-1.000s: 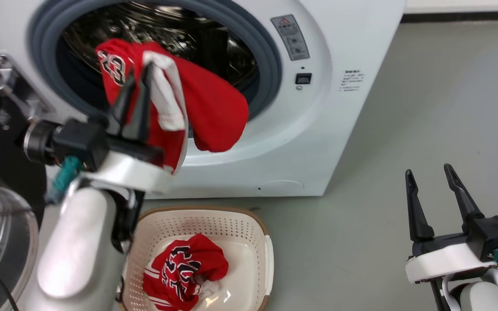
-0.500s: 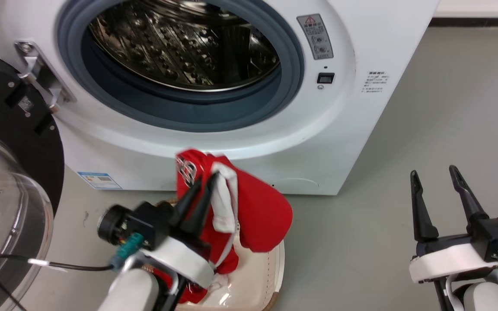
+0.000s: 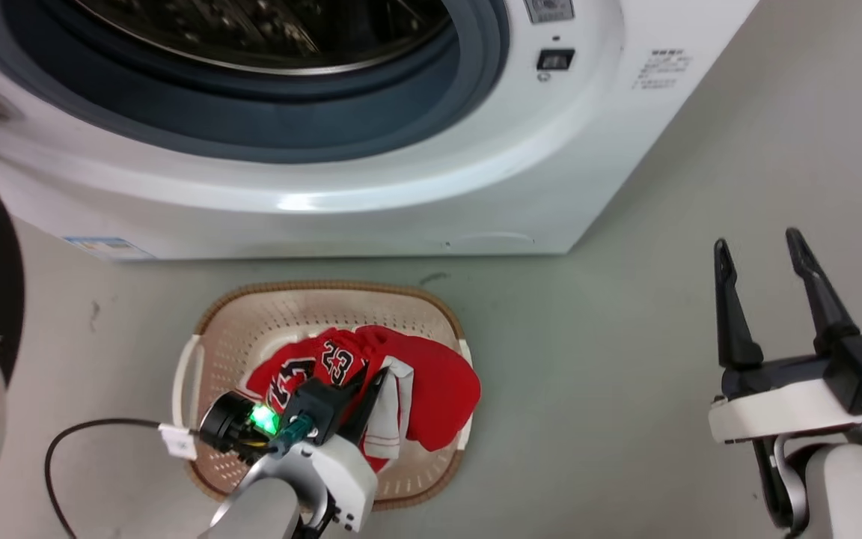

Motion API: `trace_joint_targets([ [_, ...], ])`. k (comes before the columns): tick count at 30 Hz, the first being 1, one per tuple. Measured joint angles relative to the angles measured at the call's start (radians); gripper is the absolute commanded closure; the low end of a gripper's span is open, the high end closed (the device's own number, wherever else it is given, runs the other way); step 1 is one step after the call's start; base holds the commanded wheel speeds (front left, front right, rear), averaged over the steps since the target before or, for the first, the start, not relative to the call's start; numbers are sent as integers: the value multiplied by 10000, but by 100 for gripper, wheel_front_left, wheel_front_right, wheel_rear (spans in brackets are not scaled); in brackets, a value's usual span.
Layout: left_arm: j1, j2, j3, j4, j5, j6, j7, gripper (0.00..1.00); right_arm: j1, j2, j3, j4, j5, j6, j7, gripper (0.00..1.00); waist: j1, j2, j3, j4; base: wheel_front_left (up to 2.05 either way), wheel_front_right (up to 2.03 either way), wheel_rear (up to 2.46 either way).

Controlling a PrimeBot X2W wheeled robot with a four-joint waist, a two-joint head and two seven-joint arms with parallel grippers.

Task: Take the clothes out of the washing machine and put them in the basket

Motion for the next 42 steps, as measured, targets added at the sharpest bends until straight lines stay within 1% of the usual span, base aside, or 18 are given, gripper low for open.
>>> trace_joint_targets([
  [7,-1339,-209,-410,1902,293,-79,-100,100,-594,-2,128,-230,61,0,0,0,1,0,1243,-396,0,0,0],
  [17,-2960,63,-437,3741,550,-104,-125,100,-1111,-6,265,-518,313,0,0,0,2,0,2848,-1109,0,0,0],
  [20,-3279,77,-579,4207,652,-128,-130,100,-1260,-4,368,-531,391,0,0,0,2,0,3190,-1311,0,0,0],
  [28,-3841,-17,-527,5214,612,-132,-130,100,-1477,-4,481,-644,504,0,0,0,2,0,3812,-1646,0,0,0],
  [32,-4030,-238,-518,5701,531,-115,-130,100,-1510,-4,474,-652,548,0,0,0,1,0,3949,-1710,0,0,0],
  [33,-4045,-259,-525,5833,531,-115,-130,87,-1510,-4,474,-646,548,0,0,0,1,0,3955,-1718,0,0,0],
  [34,-4055,-263,-539,5946,533,-94,-130,16,-1510,-4,474,-633,548,0,0,0,1,0,3943,-1718,0,0,0],
  [35,-4058,-272,-548,6021,533,-67,-130,0,-1510,-2,477,-602,546,0,0,0,1,0,3907,-1715,0,0,0],
  [38,-4045,-278,-575,5940,535,-46,-130,0,-1505,-4,479,-514,529,0,0,0,1,0,3709,-1684,0,0,0],
  [42,-3706,-290,-543,5104,535,-31,-130,0,-1447,-2,426,-385,453,0,0,0,0,0,3264,-1587,0,0,0],
])
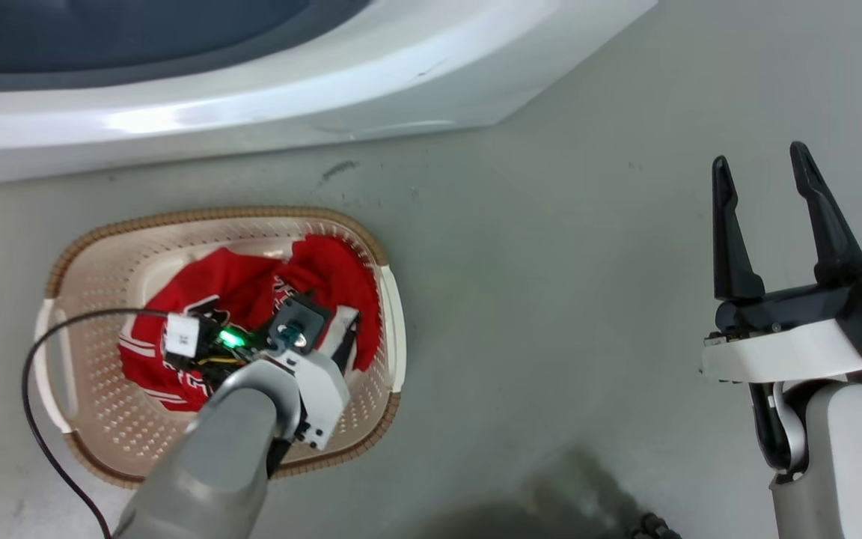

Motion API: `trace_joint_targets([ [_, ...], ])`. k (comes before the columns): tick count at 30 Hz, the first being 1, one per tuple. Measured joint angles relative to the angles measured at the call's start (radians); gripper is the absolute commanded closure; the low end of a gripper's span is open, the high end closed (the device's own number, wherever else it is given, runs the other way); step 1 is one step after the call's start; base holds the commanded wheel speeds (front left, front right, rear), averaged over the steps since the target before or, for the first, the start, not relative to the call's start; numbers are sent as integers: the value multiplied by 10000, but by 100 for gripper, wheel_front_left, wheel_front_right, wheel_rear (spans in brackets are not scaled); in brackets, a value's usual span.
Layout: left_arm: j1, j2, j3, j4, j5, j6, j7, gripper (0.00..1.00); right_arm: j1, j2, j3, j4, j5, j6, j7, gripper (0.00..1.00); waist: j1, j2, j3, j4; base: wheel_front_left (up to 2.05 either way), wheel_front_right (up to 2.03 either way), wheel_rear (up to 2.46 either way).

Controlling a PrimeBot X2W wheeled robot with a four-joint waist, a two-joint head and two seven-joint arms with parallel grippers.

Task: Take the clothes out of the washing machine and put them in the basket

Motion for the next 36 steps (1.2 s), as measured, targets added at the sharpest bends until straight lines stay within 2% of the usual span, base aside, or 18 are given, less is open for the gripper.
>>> trace_joint_targets([
  [11,1786,71,512,-2598,-447,-75,0,0,667,2,-410,560,-368,0,0,0,-2,0,-2149,524,0,0,0],
  [17,2400,378,1068,-4167,-470,-102,-2,0,1237,6,-750,851,-512,0,-2,0,-3,0,-3430,961,0,0,0],
  [28,4257,265,3035,-7047,-596,504,0,0,2180,4,-1020,972,-516,0,0,0,-3,0,-5291,1916,0,0,0],
  [36,6105,-401,4326,-8495,-313,951,0,0,2945,4,-882,928,-487,0,0,0,-4,1,-6320,2208,0,0,0],
])
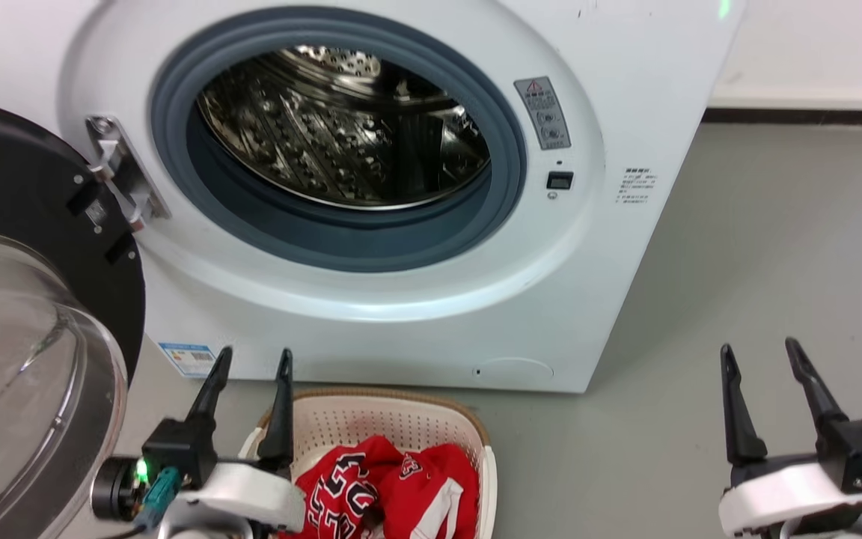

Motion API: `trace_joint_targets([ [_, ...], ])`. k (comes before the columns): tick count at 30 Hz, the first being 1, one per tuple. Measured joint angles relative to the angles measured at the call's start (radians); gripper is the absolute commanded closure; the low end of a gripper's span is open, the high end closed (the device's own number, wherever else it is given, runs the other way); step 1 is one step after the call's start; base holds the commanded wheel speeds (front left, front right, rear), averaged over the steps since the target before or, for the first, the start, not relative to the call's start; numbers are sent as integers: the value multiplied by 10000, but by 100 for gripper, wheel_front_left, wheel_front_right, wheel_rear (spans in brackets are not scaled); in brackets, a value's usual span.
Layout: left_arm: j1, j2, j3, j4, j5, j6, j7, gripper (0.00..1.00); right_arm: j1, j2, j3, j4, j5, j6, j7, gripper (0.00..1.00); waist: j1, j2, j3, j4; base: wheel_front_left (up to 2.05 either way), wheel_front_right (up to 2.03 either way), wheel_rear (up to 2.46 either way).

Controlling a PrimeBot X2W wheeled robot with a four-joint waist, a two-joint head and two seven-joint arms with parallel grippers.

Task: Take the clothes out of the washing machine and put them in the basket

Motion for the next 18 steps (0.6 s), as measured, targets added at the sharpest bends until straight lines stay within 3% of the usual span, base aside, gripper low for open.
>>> trace_joint_targets([
  [6,1060,-502,560,-376,314,182,0,0,672,0,180,-88,90,0,-2,0,0,0,-703,15,0,0,0],
  [18,1636,-780,819,-617,1026,311,0,0,1039,-2,236,-178,244,0,0,0,1,0,-1166,-273,0,0,0],
])
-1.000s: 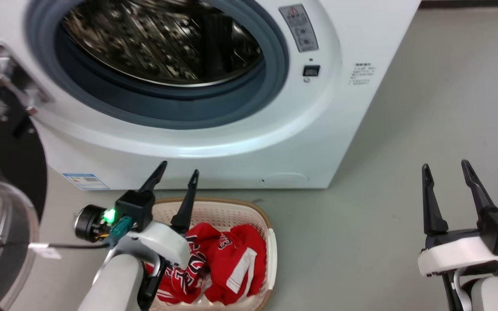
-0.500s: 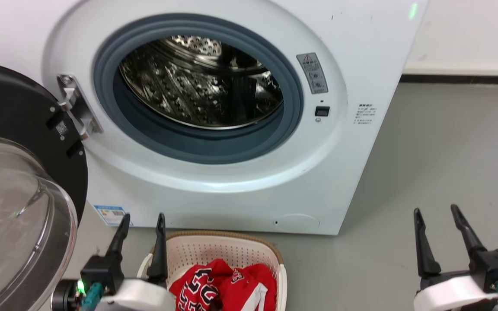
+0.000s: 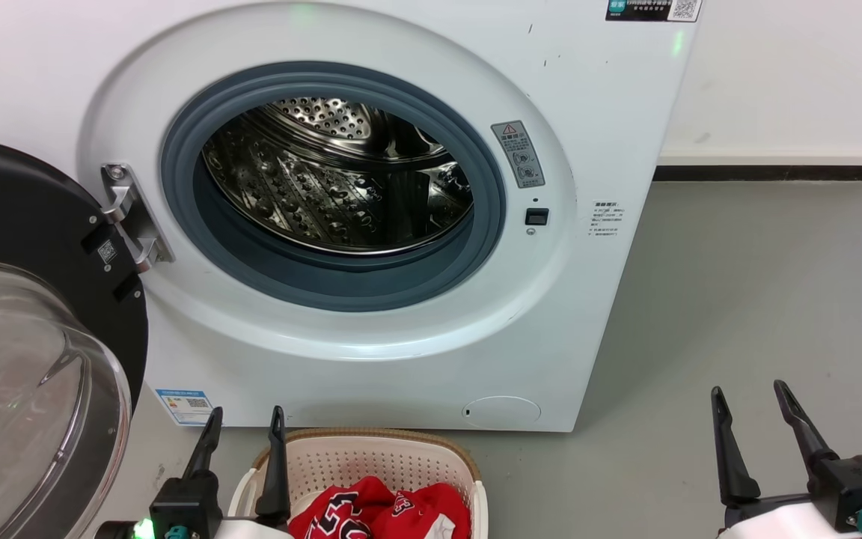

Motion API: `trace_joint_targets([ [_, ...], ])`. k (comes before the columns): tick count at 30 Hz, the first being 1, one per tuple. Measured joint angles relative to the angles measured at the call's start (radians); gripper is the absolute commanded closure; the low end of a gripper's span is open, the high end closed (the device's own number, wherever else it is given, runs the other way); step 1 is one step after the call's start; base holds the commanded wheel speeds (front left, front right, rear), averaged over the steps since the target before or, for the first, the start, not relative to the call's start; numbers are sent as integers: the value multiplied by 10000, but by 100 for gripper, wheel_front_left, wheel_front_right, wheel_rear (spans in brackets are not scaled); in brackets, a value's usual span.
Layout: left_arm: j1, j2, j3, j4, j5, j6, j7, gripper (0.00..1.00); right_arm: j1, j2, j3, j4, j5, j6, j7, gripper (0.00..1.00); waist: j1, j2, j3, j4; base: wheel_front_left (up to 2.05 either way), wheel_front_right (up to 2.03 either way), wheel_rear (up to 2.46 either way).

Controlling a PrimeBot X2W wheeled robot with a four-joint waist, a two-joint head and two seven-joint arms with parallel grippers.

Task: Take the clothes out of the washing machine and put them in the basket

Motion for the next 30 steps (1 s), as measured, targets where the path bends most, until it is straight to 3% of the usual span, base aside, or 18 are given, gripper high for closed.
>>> trace_joint_targets([
  [23,-36,-84,44,328,389,-44,0,0,-33,0,79,27,163,0,0,0,1,0,15,-193,0,0,0],
  [27,-69,-90,115,330,422,104,0,0,-35,0,96,35,163,0,0,0,2,0,19,-209,0,0,0],
  [28,-42,-90,151,374,428,178,4,100,-16,6,98,115,163,0,0,100,1,0,14,-214,0,0,0],
  [30,66,-98,148,579,420,178,38,100,52,25,100,311,169,0,6,100,2,0,15,-214,0,0,0],
])
